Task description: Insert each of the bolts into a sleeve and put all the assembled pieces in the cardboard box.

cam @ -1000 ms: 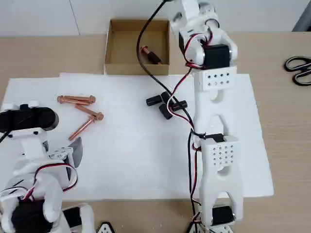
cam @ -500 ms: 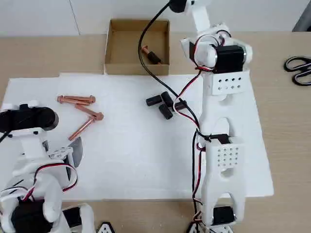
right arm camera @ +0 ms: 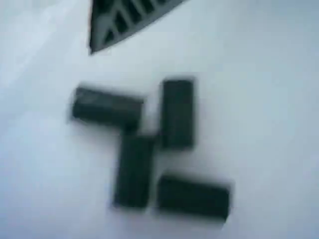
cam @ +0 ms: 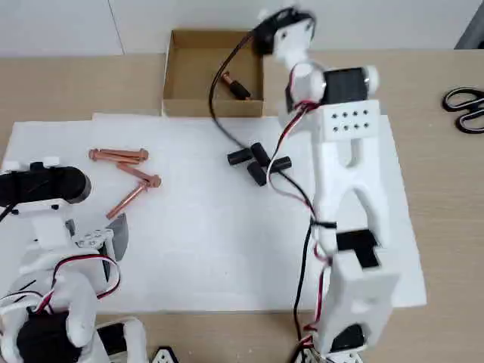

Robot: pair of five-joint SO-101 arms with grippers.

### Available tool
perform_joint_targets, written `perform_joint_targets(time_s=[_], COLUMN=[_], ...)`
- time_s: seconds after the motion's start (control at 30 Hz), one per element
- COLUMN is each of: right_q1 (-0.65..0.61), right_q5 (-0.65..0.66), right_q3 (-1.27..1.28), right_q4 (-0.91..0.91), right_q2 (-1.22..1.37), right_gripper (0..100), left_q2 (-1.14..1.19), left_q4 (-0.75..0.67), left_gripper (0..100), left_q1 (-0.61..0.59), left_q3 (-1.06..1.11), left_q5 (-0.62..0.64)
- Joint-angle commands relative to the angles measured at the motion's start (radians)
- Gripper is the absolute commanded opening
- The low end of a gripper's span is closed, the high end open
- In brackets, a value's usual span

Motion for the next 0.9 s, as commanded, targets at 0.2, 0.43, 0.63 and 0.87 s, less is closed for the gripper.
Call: perform_joint_targets(time_s=[0.2,0.43,0.63,0.87], right_q1=[-0.11,-0.159,-0.17,-0.185], right_q5=[-0.081,-0.055,-0.058,-0.06], right_q3=[0.144,0.14,0.14,0.14], right_q4=[-0.101,-0.128,-0.159,-0.197], right_q2=[-0.041,0.148,0.245,0.311], right_gripper=[20.7,20.6,20.5,20.5], left_q2=[-0.002,-0.002,-0.002,-0.002], left_q4=[-0.021,-0.021,-0.023,-0.023], left_gripper=[26,26,26,26], left_q1=[0.002,0.002,0.002,0.0], left_q3=[-0.002,-0.002,-0.002,-0.002], left_q5=[-0.008,-0.008,-0.006,-0.006])
